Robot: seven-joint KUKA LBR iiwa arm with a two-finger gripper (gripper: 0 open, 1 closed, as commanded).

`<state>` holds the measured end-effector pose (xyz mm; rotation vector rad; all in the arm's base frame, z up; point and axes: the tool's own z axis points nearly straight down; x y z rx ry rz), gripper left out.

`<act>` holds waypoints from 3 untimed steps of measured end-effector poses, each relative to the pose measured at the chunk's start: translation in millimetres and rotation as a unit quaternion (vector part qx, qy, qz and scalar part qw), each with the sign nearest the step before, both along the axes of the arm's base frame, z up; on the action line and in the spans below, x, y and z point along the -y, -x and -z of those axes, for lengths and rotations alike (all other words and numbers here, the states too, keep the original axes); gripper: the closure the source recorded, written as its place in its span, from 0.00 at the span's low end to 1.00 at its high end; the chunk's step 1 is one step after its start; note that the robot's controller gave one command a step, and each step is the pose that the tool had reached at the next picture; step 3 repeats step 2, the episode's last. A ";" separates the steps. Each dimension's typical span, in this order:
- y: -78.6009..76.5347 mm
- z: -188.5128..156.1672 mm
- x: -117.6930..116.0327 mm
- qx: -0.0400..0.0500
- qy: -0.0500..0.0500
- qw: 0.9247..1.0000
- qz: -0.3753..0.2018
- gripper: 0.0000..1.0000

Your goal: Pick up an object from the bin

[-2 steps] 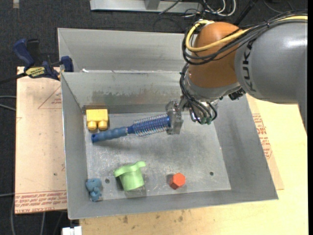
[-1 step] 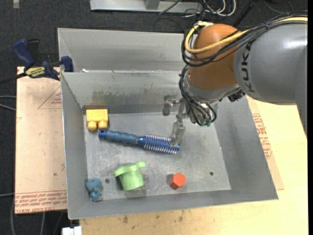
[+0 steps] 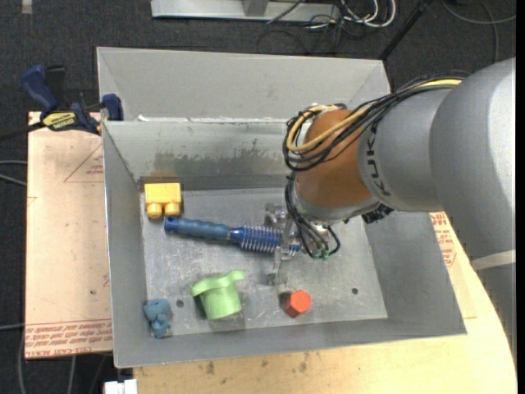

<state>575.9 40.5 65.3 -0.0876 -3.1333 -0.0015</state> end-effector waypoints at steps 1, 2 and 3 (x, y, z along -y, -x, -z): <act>-2.3 -4.0 -0.2 0.004 0.000 1.000 -0.001 1.00; 27.6 -202.0 7.1 0.008 0.000 0.999 0.045 1.00; 27.6 -202.0 7.1 0.008 0.000 0.999 0.045 1.00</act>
Offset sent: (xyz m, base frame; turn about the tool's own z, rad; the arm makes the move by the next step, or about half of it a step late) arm 0.0000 0.0000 0.0000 0.0000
